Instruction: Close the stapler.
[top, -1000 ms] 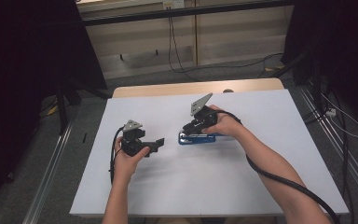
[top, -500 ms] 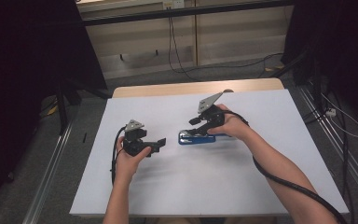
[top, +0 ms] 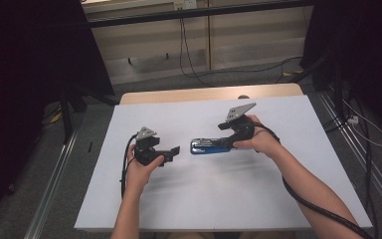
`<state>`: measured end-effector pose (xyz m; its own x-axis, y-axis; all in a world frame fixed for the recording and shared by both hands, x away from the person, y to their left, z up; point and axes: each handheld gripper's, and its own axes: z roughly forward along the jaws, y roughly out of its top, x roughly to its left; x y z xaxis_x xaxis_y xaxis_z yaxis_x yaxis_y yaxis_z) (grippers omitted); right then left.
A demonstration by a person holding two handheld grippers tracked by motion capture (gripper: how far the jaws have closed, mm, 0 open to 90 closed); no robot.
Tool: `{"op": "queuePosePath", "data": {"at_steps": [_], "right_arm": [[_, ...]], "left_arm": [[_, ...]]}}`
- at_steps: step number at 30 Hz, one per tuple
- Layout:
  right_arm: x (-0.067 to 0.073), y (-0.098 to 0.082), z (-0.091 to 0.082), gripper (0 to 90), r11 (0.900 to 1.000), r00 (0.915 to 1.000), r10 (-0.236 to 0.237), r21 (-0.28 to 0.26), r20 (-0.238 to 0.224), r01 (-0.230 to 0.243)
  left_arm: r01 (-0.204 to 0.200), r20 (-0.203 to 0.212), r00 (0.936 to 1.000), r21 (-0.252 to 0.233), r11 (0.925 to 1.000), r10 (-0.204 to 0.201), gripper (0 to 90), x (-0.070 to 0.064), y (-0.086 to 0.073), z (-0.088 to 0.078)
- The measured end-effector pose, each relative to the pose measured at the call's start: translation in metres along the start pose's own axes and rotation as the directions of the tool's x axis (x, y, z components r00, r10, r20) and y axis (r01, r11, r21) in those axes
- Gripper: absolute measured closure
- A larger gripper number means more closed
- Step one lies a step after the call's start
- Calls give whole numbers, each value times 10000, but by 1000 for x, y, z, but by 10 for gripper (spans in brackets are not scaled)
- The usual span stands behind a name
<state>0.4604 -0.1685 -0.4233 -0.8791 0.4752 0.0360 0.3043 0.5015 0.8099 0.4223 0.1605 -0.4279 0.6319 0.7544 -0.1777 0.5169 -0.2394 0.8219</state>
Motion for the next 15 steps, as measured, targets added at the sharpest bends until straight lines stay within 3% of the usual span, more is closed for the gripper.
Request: {"op": "queuePosePath", "data": {"at_steps": [9, 15], "right_arm": [[8, -9, -21, 221, 9997, 9973, 237, -19, 693, -236], [12, -17, -39, 253, 9995, 9871, 321, 25, 1567, -329]], "left_arm": [[-8, 21, 10000, -96, 10000, 8, 88, -2, 1, 2], [-182, 171, 9997, 18, 9998, 182, 174, -6, 4, 7]]}}
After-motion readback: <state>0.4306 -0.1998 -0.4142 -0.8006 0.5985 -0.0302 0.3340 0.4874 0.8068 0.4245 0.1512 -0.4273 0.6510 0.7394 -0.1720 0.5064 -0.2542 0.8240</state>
